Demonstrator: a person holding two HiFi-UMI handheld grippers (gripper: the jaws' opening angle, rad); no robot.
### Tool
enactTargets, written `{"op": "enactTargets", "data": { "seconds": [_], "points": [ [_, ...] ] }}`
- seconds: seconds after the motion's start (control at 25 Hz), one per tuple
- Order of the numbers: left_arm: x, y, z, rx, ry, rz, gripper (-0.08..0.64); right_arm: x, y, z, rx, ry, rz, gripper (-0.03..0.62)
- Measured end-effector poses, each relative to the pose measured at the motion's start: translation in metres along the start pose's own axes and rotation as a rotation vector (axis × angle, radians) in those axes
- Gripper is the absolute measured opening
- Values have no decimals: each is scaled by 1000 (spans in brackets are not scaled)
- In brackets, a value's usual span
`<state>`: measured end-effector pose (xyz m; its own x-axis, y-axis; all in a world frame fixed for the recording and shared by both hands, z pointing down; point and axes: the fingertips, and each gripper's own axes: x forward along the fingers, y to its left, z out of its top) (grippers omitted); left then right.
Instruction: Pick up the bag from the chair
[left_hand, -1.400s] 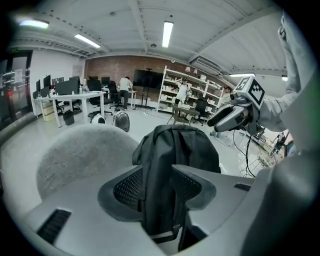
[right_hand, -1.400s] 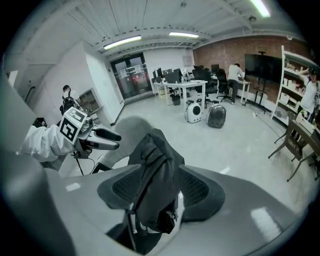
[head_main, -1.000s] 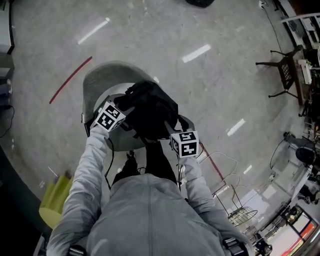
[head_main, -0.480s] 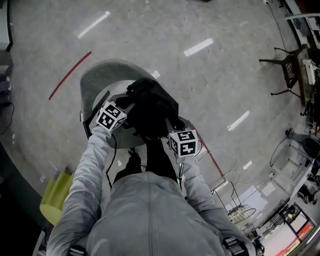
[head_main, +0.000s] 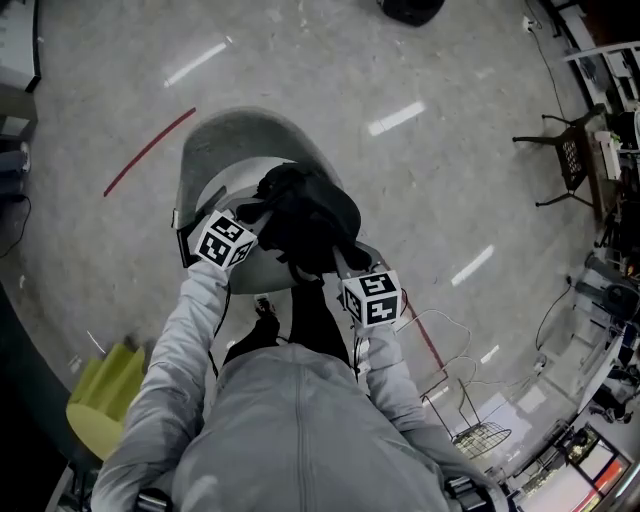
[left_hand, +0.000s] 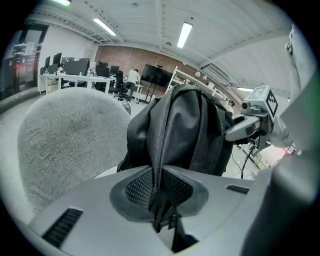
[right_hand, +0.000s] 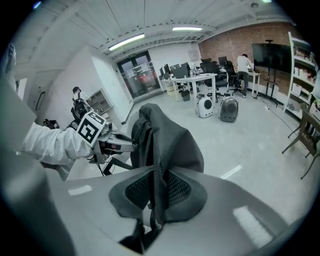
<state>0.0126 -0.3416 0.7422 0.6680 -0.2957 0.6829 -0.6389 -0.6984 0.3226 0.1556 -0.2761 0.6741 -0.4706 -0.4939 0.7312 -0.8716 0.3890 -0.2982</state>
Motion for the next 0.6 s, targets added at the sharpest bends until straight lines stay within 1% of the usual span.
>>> {"op": "enactTargets", "data": {
  "seconds": [0.12, 0.28, 0.44, 0.6],
  "points": [
    [-22, -15, -3, -9, -33, 3, 47, -19, 17, -3, -13, -20, -6, 43],
    [-54, -18, 15, -24, -137, 31, 44, -40, 35, 27, -90, -104, -40, 43],
    [-96, -29, 37, 18, -226, 51, 43, -70, 55, 60, -175, -204, -82, 43],
    [-147, -49, 60, 72, -329, 85, 41, -110, 83, 86, -237, -311, -106, 43]
  ]
}}
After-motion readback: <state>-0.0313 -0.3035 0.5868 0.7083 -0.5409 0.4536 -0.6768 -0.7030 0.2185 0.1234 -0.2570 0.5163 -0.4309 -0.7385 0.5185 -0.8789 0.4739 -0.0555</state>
